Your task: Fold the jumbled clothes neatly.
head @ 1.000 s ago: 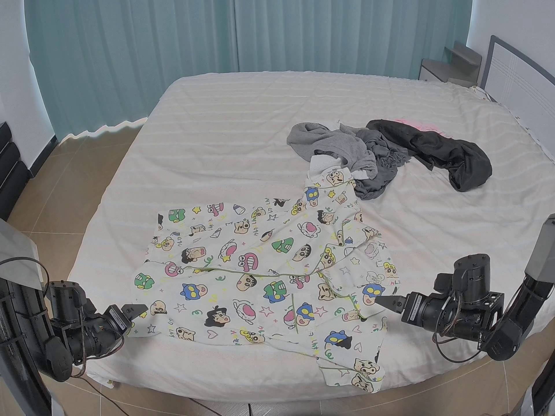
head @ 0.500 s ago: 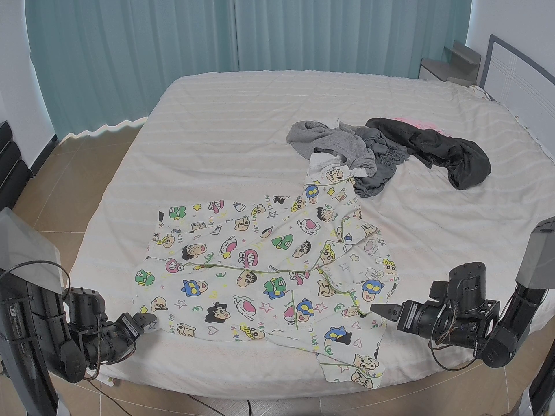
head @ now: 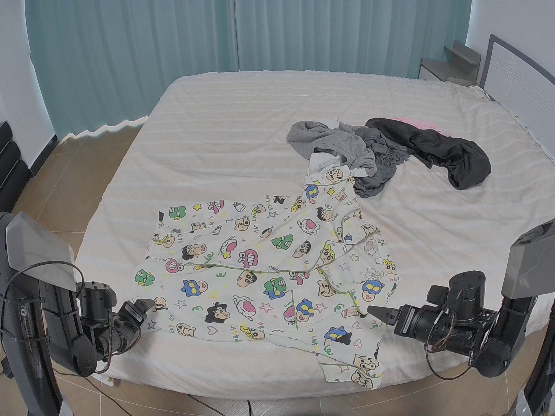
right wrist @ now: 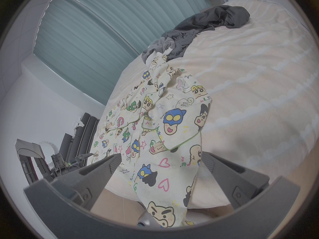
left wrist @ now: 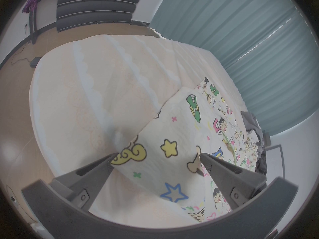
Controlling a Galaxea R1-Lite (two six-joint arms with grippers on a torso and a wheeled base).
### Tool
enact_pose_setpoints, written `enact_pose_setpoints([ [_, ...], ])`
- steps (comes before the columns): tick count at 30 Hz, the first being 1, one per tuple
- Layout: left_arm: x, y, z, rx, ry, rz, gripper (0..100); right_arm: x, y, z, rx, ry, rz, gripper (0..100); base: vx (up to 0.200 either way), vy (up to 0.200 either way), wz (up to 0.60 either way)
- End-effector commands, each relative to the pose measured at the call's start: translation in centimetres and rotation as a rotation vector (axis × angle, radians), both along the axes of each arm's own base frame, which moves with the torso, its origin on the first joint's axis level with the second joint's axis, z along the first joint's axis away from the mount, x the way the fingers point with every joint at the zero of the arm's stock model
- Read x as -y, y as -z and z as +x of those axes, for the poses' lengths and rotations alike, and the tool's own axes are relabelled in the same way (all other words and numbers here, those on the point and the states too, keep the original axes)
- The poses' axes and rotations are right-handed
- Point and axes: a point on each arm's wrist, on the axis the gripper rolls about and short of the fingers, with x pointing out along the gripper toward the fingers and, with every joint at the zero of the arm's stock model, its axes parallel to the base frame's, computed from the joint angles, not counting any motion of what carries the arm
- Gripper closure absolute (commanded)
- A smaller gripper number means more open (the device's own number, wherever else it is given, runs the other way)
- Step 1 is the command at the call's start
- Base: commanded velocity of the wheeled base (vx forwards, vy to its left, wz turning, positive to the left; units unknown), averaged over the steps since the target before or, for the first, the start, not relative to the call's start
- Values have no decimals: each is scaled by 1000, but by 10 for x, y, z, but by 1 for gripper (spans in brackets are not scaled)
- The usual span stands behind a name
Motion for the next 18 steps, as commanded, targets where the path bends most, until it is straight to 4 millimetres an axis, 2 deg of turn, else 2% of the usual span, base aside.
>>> enact_pose_setpoints([
  [1,0,0,3,15,-16,-9,0,-1,10,-4,-30,-9,-14,0,0,0,0],
  [3,0,0,3,15,-17,-10,0,-1,9,-5,-28,-13,-13,0,0,0,0],
  [4,0,0,3,13,-17,-10,100,-1,10,-7,-33,-15,-14,0,0,0,0],
  [10,1,2,1,1,-16,-9,100,-4,11,-8,-39,-30,-16,0,0,0,0],
  [18,-9,0,-4,-6,-53,-3,100,-6,18,-9,-62,-40,-29,0,0,0,0],
])
